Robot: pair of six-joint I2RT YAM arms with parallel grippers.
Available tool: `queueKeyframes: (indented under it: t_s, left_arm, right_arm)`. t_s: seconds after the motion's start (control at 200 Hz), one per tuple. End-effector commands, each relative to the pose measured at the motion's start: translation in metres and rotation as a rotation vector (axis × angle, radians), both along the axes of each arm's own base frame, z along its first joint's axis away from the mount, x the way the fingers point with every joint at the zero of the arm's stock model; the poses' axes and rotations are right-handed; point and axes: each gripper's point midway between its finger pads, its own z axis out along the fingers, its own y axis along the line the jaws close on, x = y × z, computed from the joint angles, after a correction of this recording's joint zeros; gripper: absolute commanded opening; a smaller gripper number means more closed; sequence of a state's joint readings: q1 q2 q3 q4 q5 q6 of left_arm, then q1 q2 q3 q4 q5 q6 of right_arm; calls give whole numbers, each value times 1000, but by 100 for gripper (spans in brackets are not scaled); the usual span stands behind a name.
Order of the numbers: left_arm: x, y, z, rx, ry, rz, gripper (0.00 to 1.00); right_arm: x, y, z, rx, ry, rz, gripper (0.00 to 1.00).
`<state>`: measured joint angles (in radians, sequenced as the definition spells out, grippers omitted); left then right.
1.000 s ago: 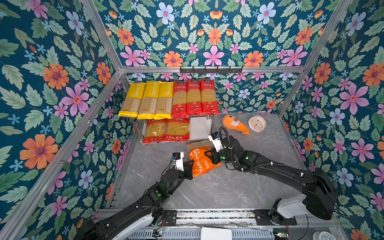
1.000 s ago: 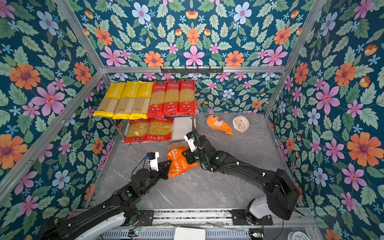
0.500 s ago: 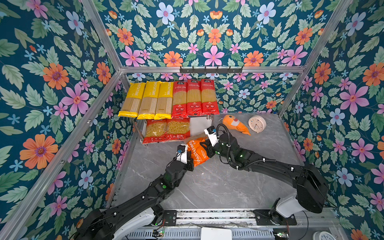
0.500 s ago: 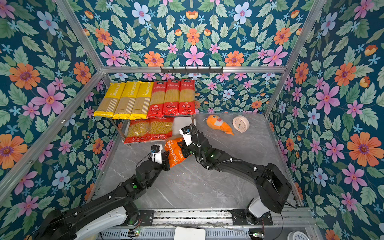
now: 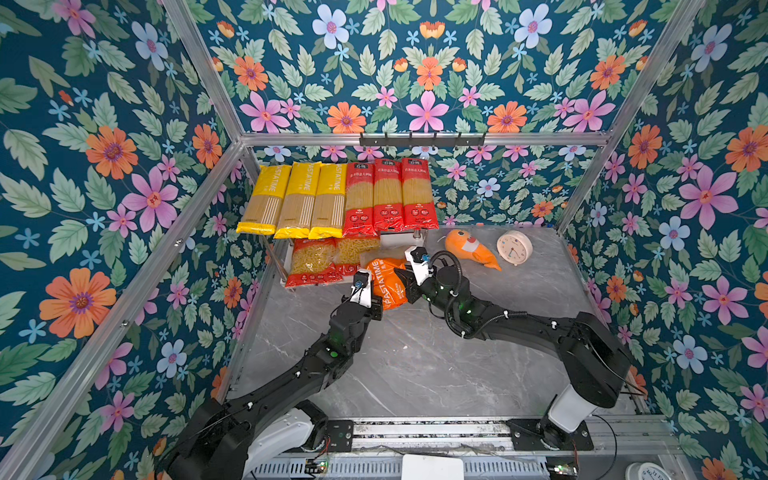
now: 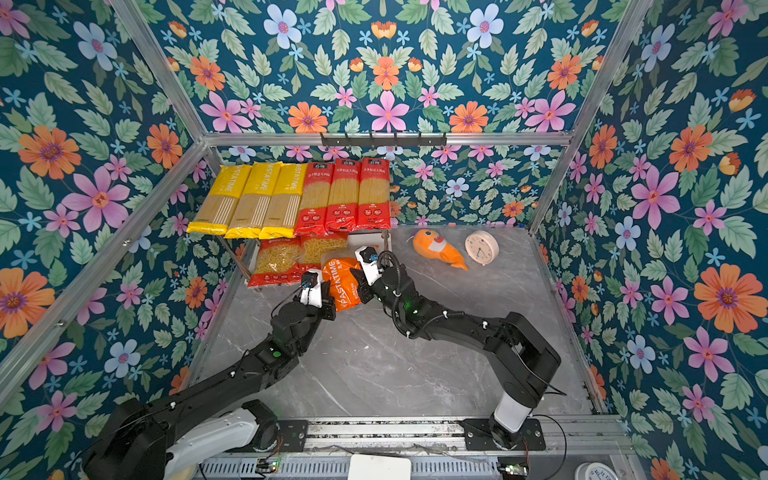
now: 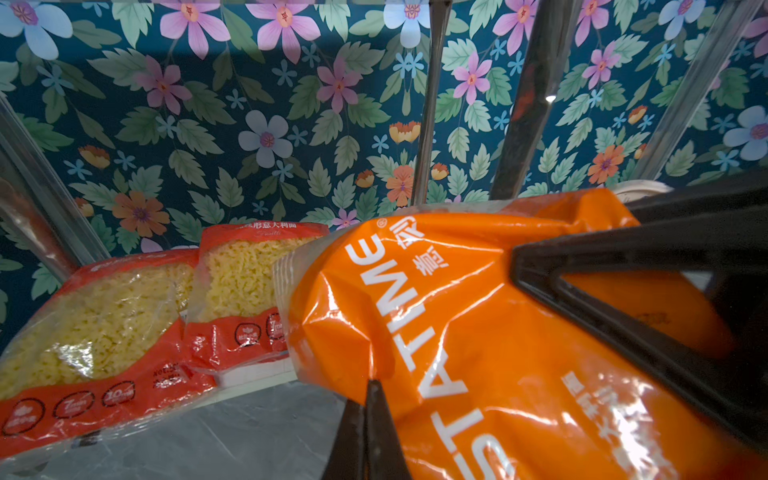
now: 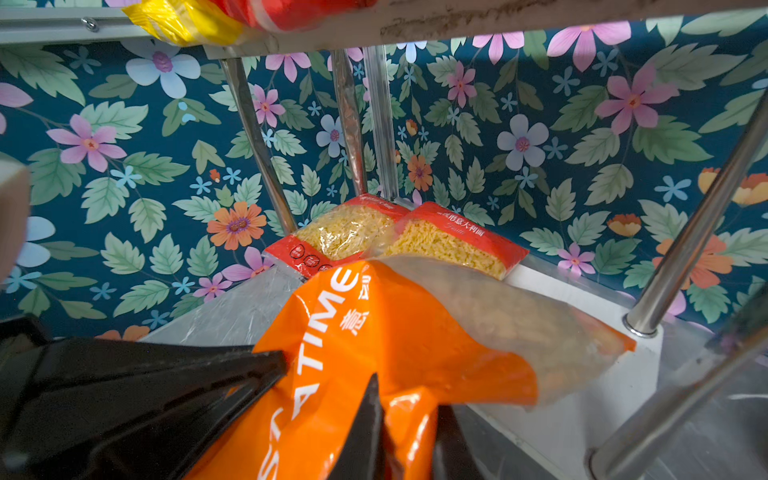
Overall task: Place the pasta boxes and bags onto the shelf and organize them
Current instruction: 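Lift and carry the orange bag with both grippers to the lower shelf, then set the orange bag beside the red fusilli bags and open both grippers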
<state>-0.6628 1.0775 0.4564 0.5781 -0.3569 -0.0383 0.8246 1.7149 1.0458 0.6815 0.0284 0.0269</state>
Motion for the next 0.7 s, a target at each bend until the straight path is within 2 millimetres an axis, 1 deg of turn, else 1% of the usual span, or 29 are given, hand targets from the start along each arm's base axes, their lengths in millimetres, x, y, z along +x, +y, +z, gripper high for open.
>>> queueKeyframes:
  t_s: [0.0,0.1,0.115,0.135,0.21,0.32,0.51,0.615,0.695]
  left_arm:
    - [8,-7,28,-25,-121,-22,0]
    - [17,-7,22,6,-132,2,0]
    - [18,-7,22,8,-136,6,0]
    - [20,-7,20,13,-139,9,0]
    - [27,-7,17,33,-151,24,0]
    - [36,-5,18,46,-174,50,0]
    - [49,-2,23,59,-205,67,0]
    - [61,-2,22,64,-205,71,0]
    - [74,-3,16,77,-191,74,0]
  right_arm:
    - [4,1,41,97,-183,-15,0]
    - [11,3,37,104,-234,-39,0]
    - [13,4,33,97,-234,-43,0]
    - [13,3,36,112,-254,-51,0]
    - [20,3,30,116,-280,-70,0]
    - [30,-1,23,133,-303,-106,0]
    - [53,-14,11,180,-268,-144,0]
    - [63,-11,6,171,-258,-140,0]
    - [71,-8,-1,159,-235,-138,0]
